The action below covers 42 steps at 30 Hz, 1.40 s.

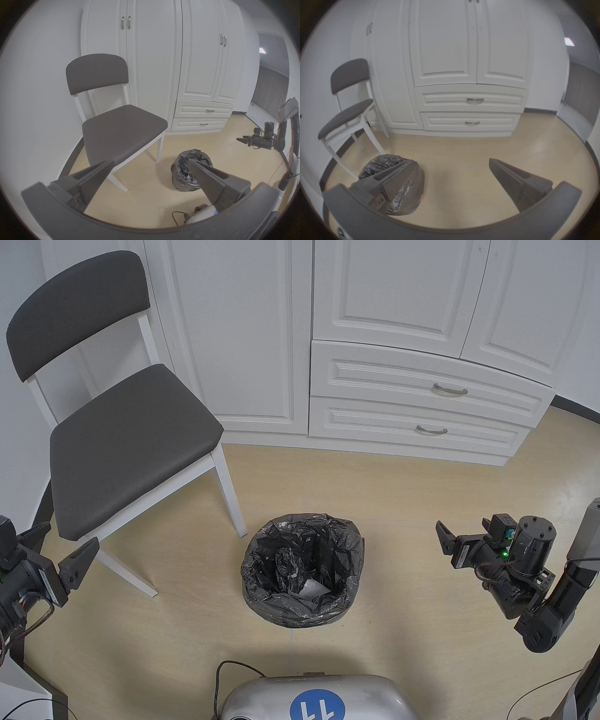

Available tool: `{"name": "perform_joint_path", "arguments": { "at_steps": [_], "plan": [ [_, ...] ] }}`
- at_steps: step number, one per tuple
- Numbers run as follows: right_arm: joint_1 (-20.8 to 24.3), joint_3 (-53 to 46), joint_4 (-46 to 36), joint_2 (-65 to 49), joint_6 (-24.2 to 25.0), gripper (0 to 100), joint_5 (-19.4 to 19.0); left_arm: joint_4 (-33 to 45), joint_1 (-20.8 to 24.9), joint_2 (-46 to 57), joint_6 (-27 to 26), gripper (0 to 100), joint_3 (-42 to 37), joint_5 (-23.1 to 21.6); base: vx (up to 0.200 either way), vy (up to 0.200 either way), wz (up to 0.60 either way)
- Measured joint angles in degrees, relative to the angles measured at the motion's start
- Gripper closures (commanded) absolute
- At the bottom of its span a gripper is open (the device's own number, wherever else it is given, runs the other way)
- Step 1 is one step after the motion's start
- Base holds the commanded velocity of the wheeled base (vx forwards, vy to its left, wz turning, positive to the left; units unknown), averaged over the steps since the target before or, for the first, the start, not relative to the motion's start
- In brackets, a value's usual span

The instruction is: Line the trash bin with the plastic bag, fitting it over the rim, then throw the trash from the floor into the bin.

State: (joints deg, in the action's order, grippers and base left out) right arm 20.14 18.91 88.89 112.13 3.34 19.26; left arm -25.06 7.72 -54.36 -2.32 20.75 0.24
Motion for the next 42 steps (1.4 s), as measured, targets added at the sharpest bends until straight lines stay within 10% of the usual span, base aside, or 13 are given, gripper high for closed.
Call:
{"name": "perform_joint_path", "arguments": {
  "at_steps": [5,21,42],
  "plan": [
    [1.8,-3.5,0.1,-4.3,3.7,0,2.0,-0.3,0.1,0.0,0.1,0,-0.2,0.1,0.0,0.0,0.0],
    [0.8,-15.8,-11.2,-43.3,-10.7,0,9.6,4.3,-0.2,15.1,0.1,0,1.0,0.5,0.0,0.0,0.0],
    [-14.4,-4.3,-80.8,-94.6,-5.1,0,8.4,21.9,-2.7,35.7,2.2,0,6.4,6.5,0.0,0.0,0.0]
  ]
}}
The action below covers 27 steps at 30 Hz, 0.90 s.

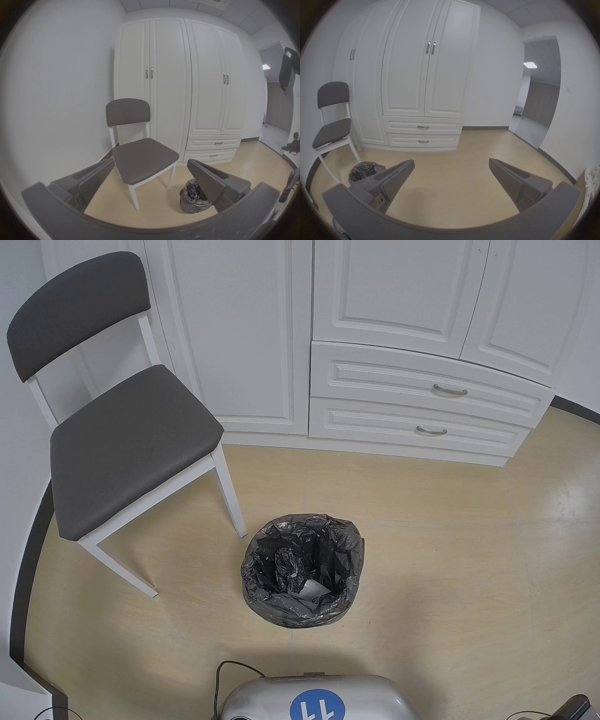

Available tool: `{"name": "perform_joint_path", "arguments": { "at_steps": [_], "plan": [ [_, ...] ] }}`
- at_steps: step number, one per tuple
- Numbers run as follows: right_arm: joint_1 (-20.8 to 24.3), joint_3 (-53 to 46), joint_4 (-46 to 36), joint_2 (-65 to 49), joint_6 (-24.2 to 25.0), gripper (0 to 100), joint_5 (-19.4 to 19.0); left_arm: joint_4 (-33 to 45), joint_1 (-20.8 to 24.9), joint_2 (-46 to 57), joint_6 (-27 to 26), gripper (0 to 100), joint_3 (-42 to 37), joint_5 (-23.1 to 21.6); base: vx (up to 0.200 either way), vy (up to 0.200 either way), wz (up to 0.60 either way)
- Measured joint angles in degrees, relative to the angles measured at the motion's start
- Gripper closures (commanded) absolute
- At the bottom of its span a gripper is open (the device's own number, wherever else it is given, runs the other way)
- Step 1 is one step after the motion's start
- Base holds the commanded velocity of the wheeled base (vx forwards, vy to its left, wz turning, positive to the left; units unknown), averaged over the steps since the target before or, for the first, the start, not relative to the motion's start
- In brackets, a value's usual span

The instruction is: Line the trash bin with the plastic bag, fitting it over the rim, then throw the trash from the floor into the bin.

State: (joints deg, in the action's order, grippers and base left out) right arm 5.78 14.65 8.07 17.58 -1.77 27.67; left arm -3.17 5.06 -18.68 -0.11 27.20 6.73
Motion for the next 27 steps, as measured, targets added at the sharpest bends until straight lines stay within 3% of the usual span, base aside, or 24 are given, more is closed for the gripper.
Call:
{"name": "perform_joint_path", "arguments": {
  "at_steps": [5,9,13,17,22,27],
  "plan": [
    [-2.5,3.2,-17.2,-7.4,5.7,0,-10.0,6.8,-1.3,5.3,0.5,0,0.6,1.1,0.0,0.0,0.0],
    [-3.8,2.3,-22.7,-11.4,7.8,0,-18.1,9.4,-2.3,9.0,0.6,0,-0.7,1.6,0.0,0.0,0.0],
    [-4.5,-1.9,-20.1,-13.7,7.9,0,-23.1,10.7,-3.2,12.0,0.8,0,-3.0,1.7,0.0,0.0,0.0],
    [-5.0,-7.3,-10.6,-15.3,7.8,0,-28.2,11.5,-3.9,14.3,1.0,0,-6.2,1.9,0.0,0.0,0.0],
    [-5.6,-12.4,-4.8,-16.4,7.5,0,-31.1,8.5,-4.5,16.5,0.7,0,-13.4,2.0,0.0,0.0,0.0],
    [-5.8,-13.4,-4.5,-16.8,7.3,0,-28.4,0.4,-4.8,17.4,0.4,0,-21.8,2.0,0.0,0.0,0.0]
  ]
}}
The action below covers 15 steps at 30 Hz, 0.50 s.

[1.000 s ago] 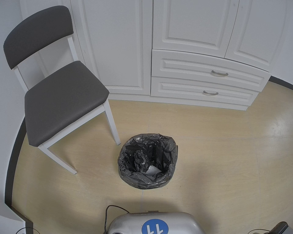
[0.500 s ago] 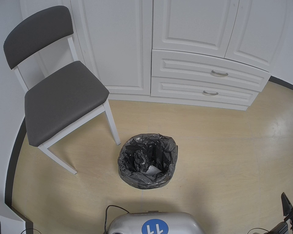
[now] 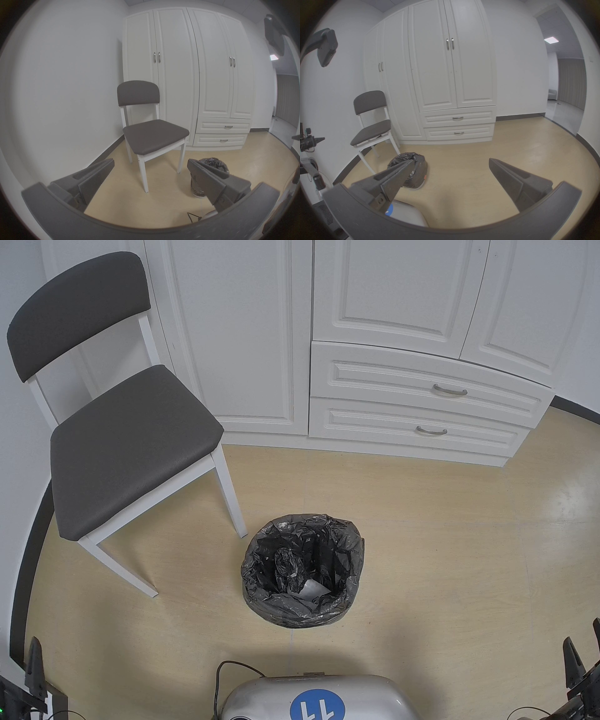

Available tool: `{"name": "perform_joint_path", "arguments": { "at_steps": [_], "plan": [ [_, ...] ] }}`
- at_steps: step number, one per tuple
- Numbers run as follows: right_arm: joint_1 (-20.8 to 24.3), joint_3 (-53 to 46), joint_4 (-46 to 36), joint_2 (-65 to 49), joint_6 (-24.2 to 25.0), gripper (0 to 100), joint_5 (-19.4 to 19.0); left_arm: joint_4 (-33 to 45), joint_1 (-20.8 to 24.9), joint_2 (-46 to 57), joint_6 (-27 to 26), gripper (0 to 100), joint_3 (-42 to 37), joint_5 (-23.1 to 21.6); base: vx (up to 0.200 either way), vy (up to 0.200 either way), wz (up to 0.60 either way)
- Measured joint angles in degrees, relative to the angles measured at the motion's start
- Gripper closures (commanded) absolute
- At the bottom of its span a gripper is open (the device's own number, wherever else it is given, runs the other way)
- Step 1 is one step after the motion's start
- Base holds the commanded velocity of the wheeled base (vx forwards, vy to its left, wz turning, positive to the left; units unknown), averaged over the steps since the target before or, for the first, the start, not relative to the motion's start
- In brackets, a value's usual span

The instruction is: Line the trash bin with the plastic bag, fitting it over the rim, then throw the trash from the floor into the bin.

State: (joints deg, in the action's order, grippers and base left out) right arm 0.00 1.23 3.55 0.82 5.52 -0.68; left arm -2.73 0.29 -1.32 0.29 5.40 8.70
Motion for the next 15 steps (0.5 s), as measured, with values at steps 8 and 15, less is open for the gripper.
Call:
{"name": "perform_joint_path", "arguments": {
  "at_steps": [8,15],
  "plan": [
    [-0.1,-0.2,0.0,-0.2,-1.3,0,1.5,-2.2,-0.2,0.4,-0.3,0,-4.1,-0.2,0.0,0.0,0.0],
    [-0.1,-0.2,0.0,-0.2,-5.5,0,-6.0,-1.3,-0.2,0.5,-0.7,0,-4.4,1.9,0.0,0.0,0.0]
  ]
}}
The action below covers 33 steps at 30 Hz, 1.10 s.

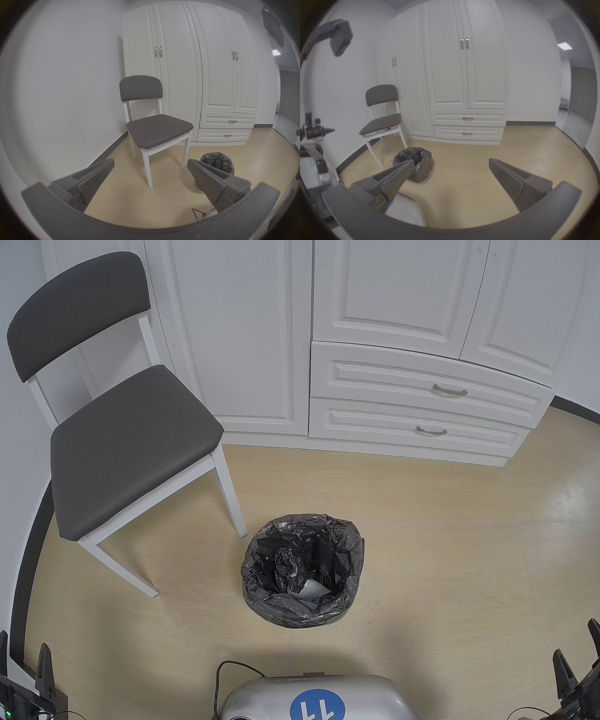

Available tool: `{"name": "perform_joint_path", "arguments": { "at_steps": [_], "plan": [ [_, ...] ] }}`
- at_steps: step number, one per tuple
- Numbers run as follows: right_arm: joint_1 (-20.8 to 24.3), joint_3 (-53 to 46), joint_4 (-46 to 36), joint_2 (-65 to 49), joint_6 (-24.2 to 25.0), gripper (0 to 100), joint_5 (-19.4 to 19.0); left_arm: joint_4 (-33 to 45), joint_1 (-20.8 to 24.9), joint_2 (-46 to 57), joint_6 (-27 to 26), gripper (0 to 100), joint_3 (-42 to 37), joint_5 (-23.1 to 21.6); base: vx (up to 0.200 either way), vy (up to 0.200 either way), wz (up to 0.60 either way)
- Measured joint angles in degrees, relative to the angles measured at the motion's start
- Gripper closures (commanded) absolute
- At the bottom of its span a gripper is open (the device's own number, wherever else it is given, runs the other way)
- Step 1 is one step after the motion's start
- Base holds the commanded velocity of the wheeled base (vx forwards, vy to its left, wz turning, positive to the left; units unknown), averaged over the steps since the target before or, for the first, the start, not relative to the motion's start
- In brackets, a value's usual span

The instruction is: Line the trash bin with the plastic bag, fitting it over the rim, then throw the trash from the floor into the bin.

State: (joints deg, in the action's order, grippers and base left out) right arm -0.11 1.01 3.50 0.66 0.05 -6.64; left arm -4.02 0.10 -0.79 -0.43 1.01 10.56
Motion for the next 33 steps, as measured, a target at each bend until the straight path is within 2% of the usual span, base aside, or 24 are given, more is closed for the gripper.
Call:
{"name": "perform_joint_path", "arguments": {
  "at_steps": [2,5,9,11,16,18,24,26,33],
  "plan": [
    [0.0,0.0,0.0,0.0,-2.3,0,-0.7,0.2,0.0,0.0,0.3,0,0.0,0.3,0.0,0.0,0.0],
    [0.0,0.0,-0.1,0.0,-2.9,0,0.4,0.5,0.0,0.0,1.6,0,0.0,-0.7,0.0,0.0,0.0],
    [0.0,0.0,-0.2,0.0,0.2,0,1.2,1.6,0.0,0.0,3.3,0,0.0,-6.4,0.0,0.0,0.0],
    [0.0,0.0,-0.2,0.0,2.0,0,1.3,2.0,0.0,0.0,3.3,0,0.0,-7.8,0.0,0.0,0.0],
    [0.0,0.0,-0.1,0.0,3.6,0,2.4,4.1,0.0,0.0,0.6,0,0.0,-11.3,0.0,0.0,0.0],
    [0.0,0.0,-0.1,0.0,3.6,0,4.6,4.2,0.0,0.0,0.3,0,0.0,-11.6,0.0,0.0,0.0],
    [0.0,0.0,-0.2,0.1,3.8,0,18.0,4.2,0.0,0.0,0.4,0,0.0,-11.7,0.0,0.0,0.0],
    [0.0,0.0,-0.3,0.1,4.2,0,20.8,4.2,0.0,0.0,0.3,0,0.0,-11.8,0.0,0.0,0.0],
    [0.0,0.0,-0.4,0.1,10.7,0,21.5,4.2,0.0,0.0,0.2,0,0.0,-11.8,0.0,0.0,0.0]
  ]
}}
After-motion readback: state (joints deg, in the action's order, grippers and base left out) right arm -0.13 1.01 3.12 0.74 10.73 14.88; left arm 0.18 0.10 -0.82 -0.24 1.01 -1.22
